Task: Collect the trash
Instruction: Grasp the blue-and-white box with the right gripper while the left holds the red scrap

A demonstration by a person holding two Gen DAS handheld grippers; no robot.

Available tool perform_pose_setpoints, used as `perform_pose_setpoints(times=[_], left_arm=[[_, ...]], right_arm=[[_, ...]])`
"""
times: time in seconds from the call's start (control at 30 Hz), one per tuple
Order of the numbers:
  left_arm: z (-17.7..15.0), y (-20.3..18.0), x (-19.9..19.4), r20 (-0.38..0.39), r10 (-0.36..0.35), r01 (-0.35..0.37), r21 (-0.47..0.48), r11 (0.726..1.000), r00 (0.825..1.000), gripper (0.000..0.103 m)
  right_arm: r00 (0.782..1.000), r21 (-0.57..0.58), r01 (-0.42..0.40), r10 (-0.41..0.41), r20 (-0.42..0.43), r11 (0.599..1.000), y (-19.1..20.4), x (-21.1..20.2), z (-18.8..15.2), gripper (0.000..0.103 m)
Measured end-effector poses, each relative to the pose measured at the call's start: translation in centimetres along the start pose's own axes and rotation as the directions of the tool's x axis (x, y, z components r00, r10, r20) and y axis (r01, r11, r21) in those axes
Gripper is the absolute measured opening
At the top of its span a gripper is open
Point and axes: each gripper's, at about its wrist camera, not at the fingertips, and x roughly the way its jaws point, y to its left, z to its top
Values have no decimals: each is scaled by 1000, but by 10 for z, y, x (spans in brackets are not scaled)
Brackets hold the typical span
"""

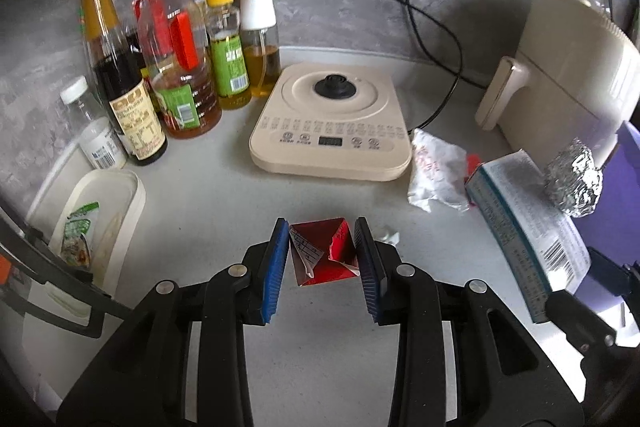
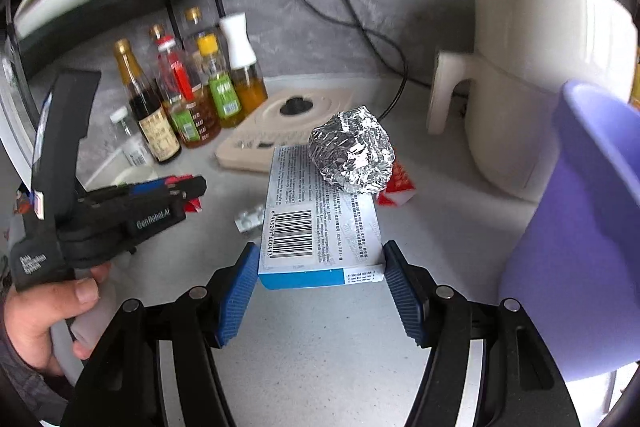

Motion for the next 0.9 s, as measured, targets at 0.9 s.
perform_pose_setpoints(times=[0.9], left_arm=[[0,-39,-54,93,-76,71,64,995,993,34]], right_arm=[[999,15,41,-41,0,999,-24,-57,-16,62]])
